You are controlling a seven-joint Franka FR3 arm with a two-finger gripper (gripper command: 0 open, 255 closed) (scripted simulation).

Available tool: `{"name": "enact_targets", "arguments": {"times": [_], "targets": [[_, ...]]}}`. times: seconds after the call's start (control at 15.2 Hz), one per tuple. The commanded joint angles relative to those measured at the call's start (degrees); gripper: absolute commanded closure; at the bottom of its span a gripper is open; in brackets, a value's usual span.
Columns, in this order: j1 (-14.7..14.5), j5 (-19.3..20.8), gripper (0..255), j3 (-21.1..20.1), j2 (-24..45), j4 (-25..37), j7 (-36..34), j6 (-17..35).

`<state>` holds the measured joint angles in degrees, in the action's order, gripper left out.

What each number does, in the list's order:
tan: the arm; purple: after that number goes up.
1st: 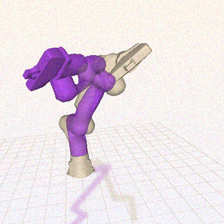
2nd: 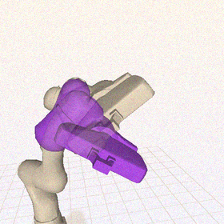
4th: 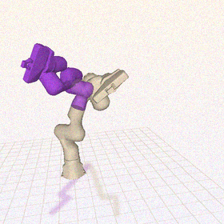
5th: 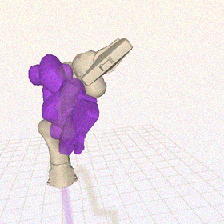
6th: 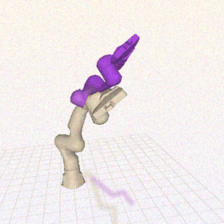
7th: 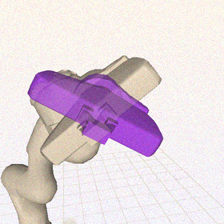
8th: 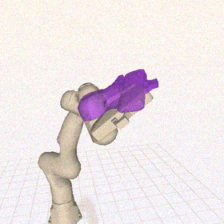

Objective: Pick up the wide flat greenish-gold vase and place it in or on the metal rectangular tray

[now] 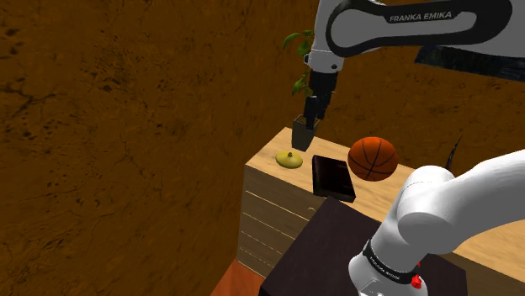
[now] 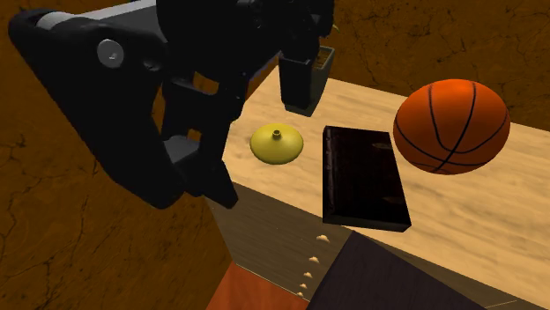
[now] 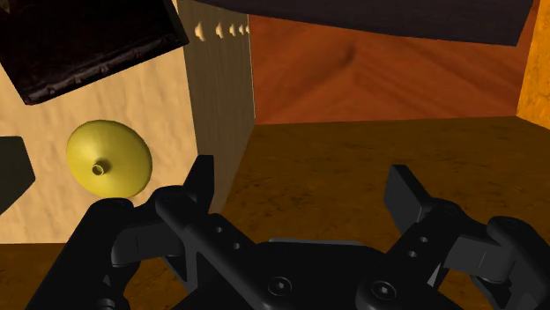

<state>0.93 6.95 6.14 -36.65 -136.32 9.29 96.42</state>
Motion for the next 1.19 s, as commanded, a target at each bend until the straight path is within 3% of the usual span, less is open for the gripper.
{"name": "enact_targets", "arguments": {"times": [0.0, 0.59, 1.12], "targets": [[0.57, 0.75, 0, 1.66, 2.35, -0.15, 1.49, 2.76], [2.61, 1.93, 0, 9.45, 16.90, 1.14, 8.82, 16.48], [4.01, -2.28, 0, 15.04, 33.33, 7.36, 17.18, 26.40]]}}
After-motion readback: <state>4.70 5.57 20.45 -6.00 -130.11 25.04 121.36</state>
